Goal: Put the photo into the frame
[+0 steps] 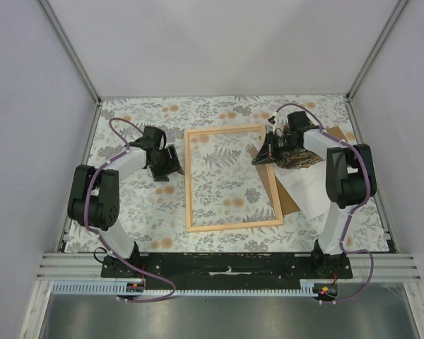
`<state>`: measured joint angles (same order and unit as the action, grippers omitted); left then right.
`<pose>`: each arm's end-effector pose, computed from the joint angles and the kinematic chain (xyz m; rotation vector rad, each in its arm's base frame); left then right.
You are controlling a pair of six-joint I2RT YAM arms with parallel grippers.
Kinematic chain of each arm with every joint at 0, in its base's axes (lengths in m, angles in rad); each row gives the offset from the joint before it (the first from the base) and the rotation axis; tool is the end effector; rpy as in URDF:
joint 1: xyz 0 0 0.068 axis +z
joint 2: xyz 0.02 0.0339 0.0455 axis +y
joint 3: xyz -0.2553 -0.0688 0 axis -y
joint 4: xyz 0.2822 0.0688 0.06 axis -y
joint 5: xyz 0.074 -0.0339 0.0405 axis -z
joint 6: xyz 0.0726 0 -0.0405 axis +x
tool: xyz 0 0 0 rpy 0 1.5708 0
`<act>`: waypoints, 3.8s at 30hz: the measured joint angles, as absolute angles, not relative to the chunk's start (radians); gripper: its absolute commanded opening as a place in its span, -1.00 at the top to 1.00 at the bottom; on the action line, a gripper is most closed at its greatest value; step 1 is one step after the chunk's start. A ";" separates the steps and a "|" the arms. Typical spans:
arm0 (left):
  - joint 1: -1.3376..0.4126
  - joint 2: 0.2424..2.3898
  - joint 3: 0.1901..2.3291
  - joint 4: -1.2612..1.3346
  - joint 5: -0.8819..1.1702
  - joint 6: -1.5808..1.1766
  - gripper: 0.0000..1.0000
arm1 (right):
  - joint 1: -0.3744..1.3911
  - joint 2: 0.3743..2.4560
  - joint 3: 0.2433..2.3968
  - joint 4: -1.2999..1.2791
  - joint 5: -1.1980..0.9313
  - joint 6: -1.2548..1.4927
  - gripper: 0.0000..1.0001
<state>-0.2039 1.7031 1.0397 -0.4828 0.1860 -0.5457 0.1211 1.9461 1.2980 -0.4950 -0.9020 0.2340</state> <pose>0.3624 -0.0886 0.1076 -0.4174 2.7468 -0.4603 0.4142 0.1078 0.1202 -0.1254 2.5919 1.3292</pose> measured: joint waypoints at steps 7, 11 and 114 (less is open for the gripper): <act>-0.214 1.704 1.031 -0.466 0.196 -0.546 -0.34 | 0.122 1.946 1.298 -0.495 -0.905 0.234 1.00; -0.231 1.704 1.008 -0.454 0.220 -0.548 -0.34 | 0.122 1.946 1.298 -0.495 -0.904 0.235 1.00; -0.266 1.749 0.992 -0.409 0.340 -0.568 0.23 | 0.160 1.857 1.167 -0.350 -0.824 0.332 1.00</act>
